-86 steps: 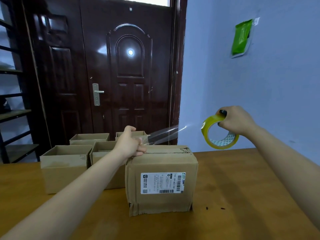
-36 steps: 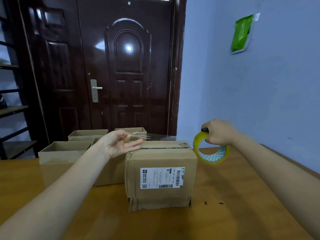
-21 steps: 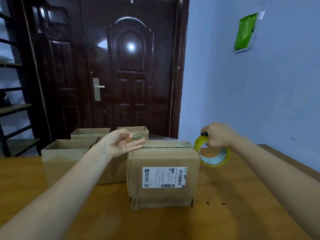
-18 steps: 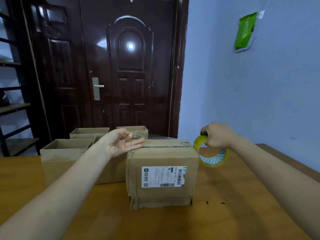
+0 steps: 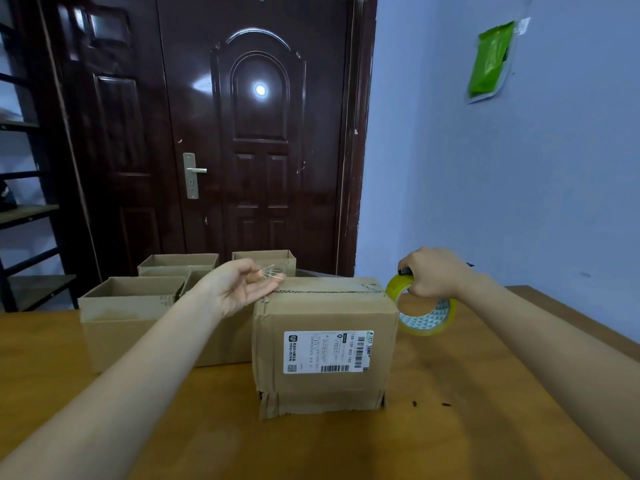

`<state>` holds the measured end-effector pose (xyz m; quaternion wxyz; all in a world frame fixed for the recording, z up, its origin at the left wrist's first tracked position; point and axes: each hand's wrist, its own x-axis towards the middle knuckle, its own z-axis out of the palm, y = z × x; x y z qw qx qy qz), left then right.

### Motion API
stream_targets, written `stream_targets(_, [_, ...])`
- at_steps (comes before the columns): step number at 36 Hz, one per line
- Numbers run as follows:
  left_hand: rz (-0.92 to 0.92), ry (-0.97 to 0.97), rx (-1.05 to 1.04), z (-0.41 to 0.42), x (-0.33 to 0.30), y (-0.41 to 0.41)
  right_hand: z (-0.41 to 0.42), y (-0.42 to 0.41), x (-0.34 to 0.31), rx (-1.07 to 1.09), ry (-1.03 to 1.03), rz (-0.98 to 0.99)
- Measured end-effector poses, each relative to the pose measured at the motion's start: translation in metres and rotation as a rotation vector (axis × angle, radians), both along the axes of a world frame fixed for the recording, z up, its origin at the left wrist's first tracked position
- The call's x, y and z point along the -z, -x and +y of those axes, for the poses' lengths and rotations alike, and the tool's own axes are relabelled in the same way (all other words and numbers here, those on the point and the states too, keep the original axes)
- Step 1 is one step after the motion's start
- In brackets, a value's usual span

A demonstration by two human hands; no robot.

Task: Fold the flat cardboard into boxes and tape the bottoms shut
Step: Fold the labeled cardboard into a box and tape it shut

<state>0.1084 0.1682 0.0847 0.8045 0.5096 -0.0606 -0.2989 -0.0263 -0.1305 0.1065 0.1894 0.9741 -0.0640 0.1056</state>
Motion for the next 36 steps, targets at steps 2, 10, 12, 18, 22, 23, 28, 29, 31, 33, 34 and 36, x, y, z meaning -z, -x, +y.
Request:
stream_targets(2, [-0.063,-0.071,-0.012,0.002,-0.001,-0.003,0.002,0.001,-0.001,-0.005,-0.005,0.002])
stream_targets(10, [-0.384,-0.357,-0.090,0.013,-0.007,-0.011,0.003,0.000,-0.002,0.045,-0.008,0.014])
stream_targets(12, [-0.430,-0.393,-0.102,0.014,-0.007,-0.011,0.005,0.001,-0.003,0.051,-0.002,0.022])
stream_targets(18, [-0.489,-0.444,-0.099,0.016,-0.003,-0.009,0.005,0.002,-0.003,0.040,-0.005,0.025])
stream_targets(22, [-0.479,-0.411,-0.107,0.014,-0.002,-0.008,0.005,0.002,-0.002,0.041,-0.025,0.022])
stream_targets(23, [-0.483,-0.410,-0.117,0.013,-0.001,-0.008,0.004,0.002,-0.001,0.039,-0.031,0.021])
stream_targets(28, [-0.521,-0.419,-0.207,0.008,-0.001,-0.006,0.002,0.002,-0.001,0.037,-0.042,0.026])
stream_targets(29, [-0.542,-0.430,-0.223,0.007,-0.001,-0.006,0.002,0.002,-0.001,0.036,-0.044,0.026])
stream_targets(31, [-0.594,-0.469,-0.251,0.007,0.002,-0.008,0.002,0.002,-0.001,0.037,-0.044,0.026])
stream_targets(33, [-0.650,-0.514,-0.278,0.007,0.004,-0.011,0.003,0.002,-0.001,0.039,-0.049,0.025])
stream_targets(34, [-0.674,-0.531,-0.292,0.007,0.005,-0.012,0.003,0.002,-0.001,0.037,-0.053,0.024])
stream_targets(36, [-0.706,-0.541,-0.314,0.007,0.006,-0.013,0.002,0.002,-0.001,0.032,-0.058,0.018])
